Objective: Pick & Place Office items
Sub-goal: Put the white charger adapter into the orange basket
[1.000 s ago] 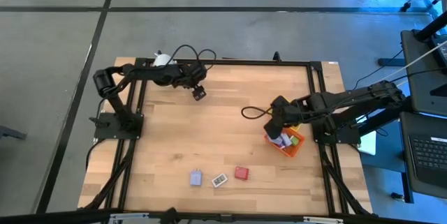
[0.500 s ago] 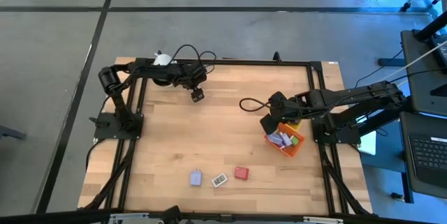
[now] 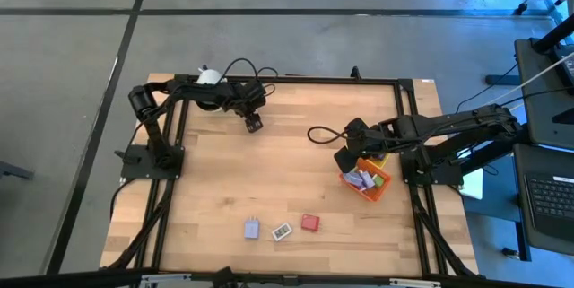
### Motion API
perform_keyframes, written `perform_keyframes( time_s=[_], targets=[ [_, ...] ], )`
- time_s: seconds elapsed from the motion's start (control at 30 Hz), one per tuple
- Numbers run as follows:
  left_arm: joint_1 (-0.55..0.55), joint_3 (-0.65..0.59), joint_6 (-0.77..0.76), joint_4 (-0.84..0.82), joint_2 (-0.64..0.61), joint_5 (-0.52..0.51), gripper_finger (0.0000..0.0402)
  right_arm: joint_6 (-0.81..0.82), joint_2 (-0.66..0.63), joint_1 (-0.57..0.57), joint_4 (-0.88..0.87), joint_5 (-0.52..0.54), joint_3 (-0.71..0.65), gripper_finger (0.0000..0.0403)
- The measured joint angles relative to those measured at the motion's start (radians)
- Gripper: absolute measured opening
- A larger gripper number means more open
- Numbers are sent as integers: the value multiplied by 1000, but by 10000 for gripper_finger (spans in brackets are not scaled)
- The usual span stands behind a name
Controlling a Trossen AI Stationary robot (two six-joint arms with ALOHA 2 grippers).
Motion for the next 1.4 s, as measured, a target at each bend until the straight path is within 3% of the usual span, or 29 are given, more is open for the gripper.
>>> perform_keyframes(
  time_s=[0.07, 0.2, 0.4, 0.6, 0.77, 1.03, 1.23, 1.4],
  targets=[
    [-2, 0, -19, 0, -7, 4, 190, 0, 0, 0, 0, 0, 0, 272],
    [-18, -1, -81, 4, -39, 15, 190, -2, 0, 0, 0, 0, 0, 272],
    [-80, -1, -193, 70, -148, 109, 190, -20, 0, 0, 0, 17, 0, 272],
    [-174, -1, -298, 264, -309, 143, 190, -79, 0, 0, 1, 61, 0, 272],
    [-263, 0, -376, 468, -418, 91, 190, -190, 0, 0, 43, 88, 0, 272],
    [-408, 0, -574, 733, -457, 52, 190, -658, 0, 24, 296, 222, 0, 272],
    [-496, 0, -685, 737, -457, -68, 190, -1101, 0, 67, 597, 334, 0, 272],
    [-588, 0, -729, 740, -457, -165, 193, -1304, 0, 88, 813, 367, 0, 272]
  ],
)
